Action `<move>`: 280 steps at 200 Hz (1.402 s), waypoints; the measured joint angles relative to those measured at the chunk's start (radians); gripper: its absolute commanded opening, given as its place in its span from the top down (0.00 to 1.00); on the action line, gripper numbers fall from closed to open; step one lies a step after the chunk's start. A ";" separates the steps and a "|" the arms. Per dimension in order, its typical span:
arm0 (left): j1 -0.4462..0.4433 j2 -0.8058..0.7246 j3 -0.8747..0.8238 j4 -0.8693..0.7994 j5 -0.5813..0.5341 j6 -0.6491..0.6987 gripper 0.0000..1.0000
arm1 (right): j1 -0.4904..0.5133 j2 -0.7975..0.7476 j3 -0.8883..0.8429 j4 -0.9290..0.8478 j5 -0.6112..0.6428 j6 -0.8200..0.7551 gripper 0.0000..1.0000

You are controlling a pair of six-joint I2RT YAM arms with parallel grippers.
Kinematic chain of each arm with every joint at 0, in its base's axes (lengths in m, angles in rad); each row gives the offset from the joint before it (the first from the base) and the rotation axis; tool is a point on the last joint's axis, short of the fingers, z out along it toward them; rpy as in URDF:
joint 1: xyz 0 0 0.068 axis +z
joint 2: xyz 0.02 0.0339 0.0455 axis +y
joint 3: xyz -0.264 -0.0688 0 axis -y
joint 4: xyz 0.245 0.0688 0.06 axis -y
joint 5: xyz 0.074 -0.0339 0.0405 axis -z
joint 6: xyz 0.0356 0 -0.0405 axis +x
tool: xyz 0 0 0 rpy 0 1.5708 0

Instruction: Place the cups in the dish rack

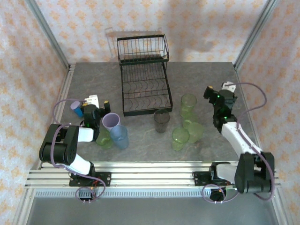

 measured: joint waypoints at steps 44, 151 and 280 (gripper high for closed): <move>0.000 -0.269 0.118 -0.345 -0.015 -0.053 0.00 | 0.000 -0.114 0.182 -0.286 -0.108 0.067 0.01; -0.205 -0.286 0.931 -1.582 0.169 -0.357 0.01 | 0.005 -0.114 0.324 -0.433 -0.285 0.210 0.01; -0.292 -0.163 0.982 -2.041 0.146 -0.394 0.01 | 0.021 -0.080 0.324 -0.438 -0.283 0.221 0.01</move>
